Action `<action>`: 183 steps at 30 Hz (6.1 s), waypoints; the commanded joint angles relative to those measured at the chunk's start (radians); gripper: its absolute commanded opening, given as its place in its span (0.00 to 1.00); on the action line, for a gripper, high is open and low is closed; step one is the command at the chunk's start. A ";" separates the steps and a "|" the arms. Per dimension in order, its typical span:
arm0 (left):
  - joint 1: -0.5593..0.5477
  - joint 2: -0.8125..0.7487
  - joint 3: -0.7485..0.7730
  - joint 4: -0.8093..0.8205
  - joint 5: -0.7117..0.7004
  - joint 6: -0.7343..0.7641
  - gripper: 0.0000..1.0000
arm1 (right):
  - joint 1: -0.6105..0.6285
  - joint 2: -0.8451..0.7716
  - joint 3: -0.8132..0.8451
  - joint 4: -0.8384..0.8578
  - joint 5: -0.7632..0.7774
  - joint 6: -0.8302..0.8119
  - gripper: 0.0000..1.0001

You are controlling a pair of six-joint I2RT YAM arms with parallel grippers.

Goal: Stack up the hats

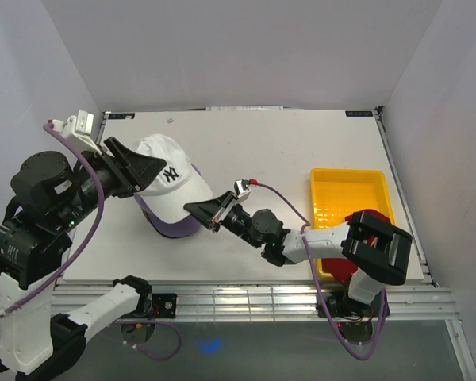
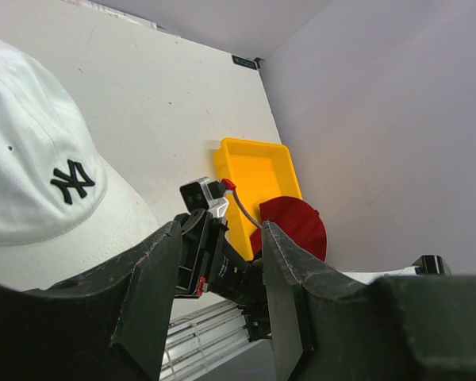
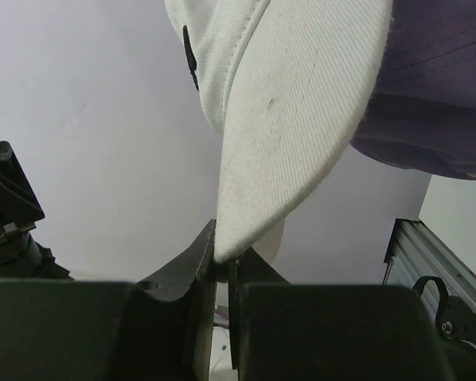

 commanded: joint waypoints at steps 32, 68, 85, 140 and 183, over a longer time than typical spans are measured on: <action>-0.004 0.064 -0.176 0.079 -0.111 -0.063 0.55 | -0.066 0.340 -0.176 0.481 -0.111 0.155 0.08; 0.081 0.269 -0.192 0.102 -0.395 -0.010 0.54 | -0.069 0.553 -0.104 0.249 -0.176 0.155 0.08; 0.237 0.291 -0.338 0.178 -0.414 0.027 0.50 | -0.069 0.617 -0.094 0.274 -0.190 0.205 0.08; 0.443 0.501 -0.757 0.428 -0.302 0.073 0.00 | -0.107 0.665 -0.052 0.103 -0.289 0.215 0.08; 0.496 0.516 -0.777 0.470 -0.283 0.145 0.00 | -0.147 0.611 -0.054 -0.134 -0.355 0.127 0.39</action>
